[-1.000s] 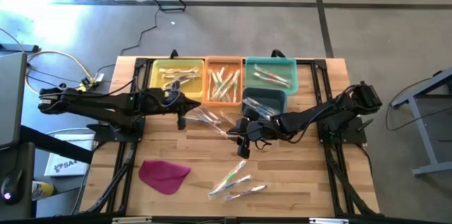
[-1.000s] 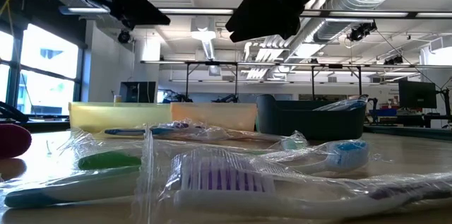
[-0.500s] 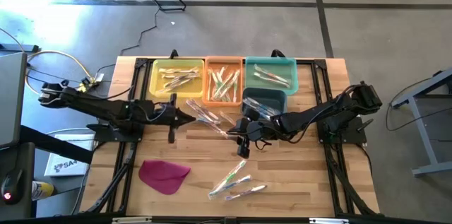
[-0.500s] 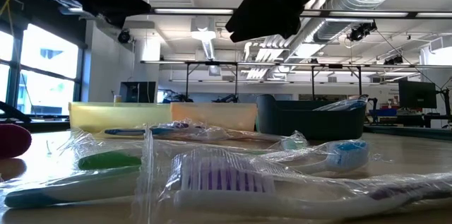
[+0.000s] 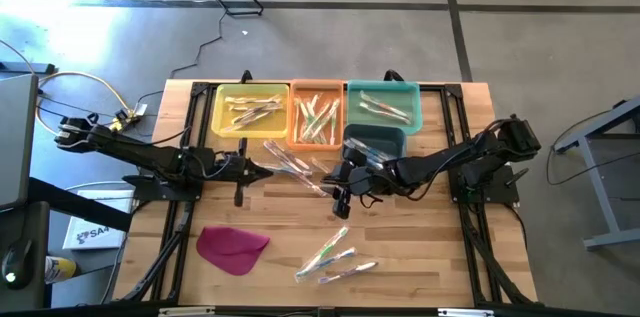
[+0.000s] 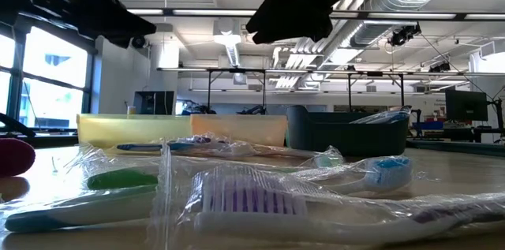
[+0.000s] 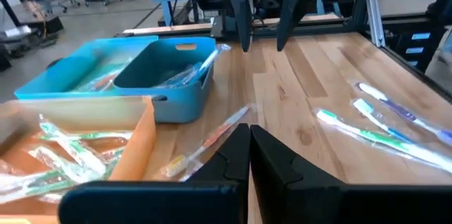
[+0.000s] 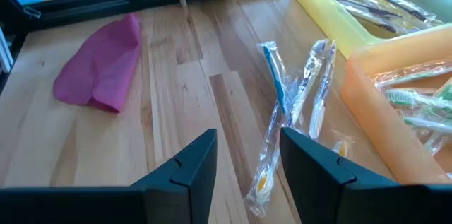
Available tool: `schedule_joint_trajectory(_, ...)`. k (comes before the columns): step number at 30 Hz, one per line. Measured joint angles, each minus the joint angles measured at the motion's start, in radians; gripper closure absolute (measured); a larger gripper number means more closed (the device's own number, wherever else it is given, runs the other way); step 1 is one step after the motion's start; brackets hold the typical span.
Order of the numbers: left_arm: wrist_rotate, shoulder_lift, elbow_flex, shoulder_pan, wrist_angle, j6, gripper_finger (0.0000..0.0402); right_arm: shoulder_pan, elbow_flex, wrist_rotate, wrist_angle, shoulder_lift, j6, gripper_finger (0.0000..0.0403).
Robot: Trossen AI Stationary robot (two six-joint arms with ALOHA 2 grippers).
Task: Pick & Place Toothbrushes
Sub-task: Put the orange toothbrush into the blue bin
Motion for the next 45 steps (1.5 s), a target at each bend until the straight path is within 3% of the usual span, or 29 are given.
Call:
schedule_joint_trajectory(8, 0.000, -0.005, 0.041, 0.001, 0.006, 0.198, 0.0394, -0.031, 0.000, 0.000, 0.040, 0.000, -0.006, 0.0255)
schedule_joint_trajectory(18, -0.002, -0.006, 0.062, 0.001, 0.021, 0.185, 0.0394, -0.038, 0.000, 0.000, 0.054, 0.000, 0.001, 0.0255)
schedule_joint_trajectory(25, -0.198, -0.098, 0.040, 0.002, -0.118, 0.131, 0.0400, -0.038, 0.000, 0.000, 0.054, 0.000, 0.054, 0.0255)
schedule_joint_trajectory(34, -0.061, -0.264, -0.008, 0.002, -0.118, 0.129, 0.0401, -0.038, 0.000, 0.031, 0.046, 0.000, 0.114, 0.0256)
schedule_joint_trajectory(39, -0.037, -0.294, -0.008, 0.001, -0.123, 0.121, 0.0401, -0.015, 0.000, 0.126, -0.043, 0.000, 0.212, 0.0282)
schedule_joint_trajectory(45, -0.049, -0.293, -0.008, 0.001, -0.136, 0.125, 0.0401, 0.037, 0.052, 0.239, -0.181, 0.000, 0.289, 0.0356)
